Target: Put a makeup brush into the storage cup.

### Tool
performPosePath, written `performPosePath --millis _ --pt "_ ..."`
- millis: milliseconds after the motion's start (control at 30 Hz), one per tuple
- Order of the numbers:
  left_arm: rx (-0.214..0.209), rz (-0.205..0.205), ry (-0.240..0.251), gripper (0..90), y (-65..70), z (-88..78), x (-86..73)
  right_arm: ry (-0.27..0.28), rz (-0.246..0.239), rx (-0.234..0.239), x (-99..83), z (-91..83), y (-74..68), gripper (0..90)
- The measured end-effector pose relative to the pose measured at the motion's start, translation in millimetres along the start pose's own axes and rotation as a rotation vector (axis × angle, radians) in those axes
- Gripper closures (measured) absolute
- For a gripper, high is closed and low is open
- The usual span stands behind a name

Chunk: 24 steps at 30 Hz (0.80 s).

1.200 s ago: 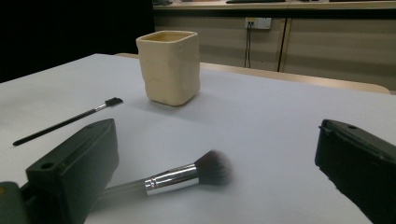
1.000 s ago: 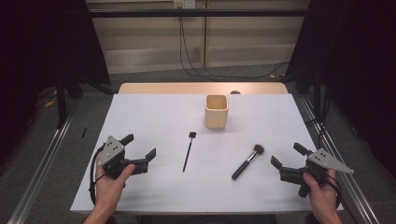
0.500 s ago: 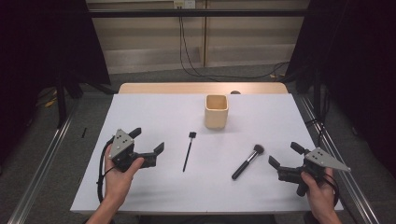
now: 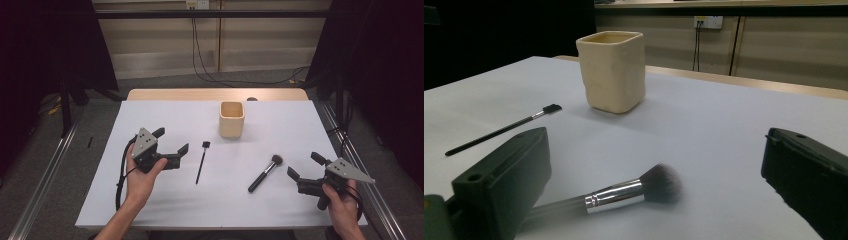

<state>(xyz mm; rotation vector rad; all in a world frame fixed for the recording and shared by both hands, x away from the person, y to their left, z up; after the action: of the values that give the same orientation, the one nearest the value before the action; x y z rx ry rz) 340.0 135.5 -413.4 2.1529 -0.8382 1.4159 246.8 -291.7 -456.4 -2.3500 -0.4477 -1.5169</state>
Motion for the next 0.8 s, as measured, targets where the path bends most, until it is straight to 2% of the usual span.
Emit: performPosePath --millis 133,233,333,533,600,700,800 --pt "0.000 -0.008 -0.008 4.1 -4.5 8.1 0.8 -0.004 -0.002 0.000 -0.3 0.9 0.7 0.0" --pt "-0.001 -0.013 0.004 4.0 -6.1 12.1 4.6 -0.006 -0.002 -0.001 -0.3 1.3 0.4 0.0" --pt "-0.018 -0.017 0.008 3.9 -5.6 16.1 8.0 -0.007 -0.001 -0.002 -0.5 1.4 0.6 0.0" --pt "-0.025 -0.033 -0.032 3.7 -7.6 30.8 6.3 -0.004 0.001 0.000 -0.4 0.6 0.2 0.0" --pt "-0.045 -0.040 -0.040 3.7 -6.6 34.4 8.4 -0.006 -0.001 -0.002 -0.5 1.0 0.4 0.0" --pt "-0.044 -0.029 -0.038 3.7 -5.6 40.2 13.2 -0.006 -0.002 -0.001 -0.5 1.2 0.4 0.0" --pt "-0.047 -0.036 -0.052 3.7 -6.2 44.8 13.9 -0.007 -0.002 -0.001 -0.6 1.2 0.4 0.0"
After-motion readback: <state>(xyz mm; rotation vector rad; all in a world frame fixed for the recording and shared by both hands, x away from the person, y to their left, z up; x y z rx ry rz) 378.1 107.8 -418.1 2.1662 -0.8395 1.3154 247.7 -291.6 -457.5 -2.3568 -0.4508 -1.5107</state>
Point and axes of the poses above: each handheld gripper's, and its own axes: z roughly forward along the jaws, x roughly out of its top, y roughly to its right, the point moved 4 cm from there along z, roughly forward along the jaws, and after that the axes turned 9 degrees about -y, right-handed, at the moved point
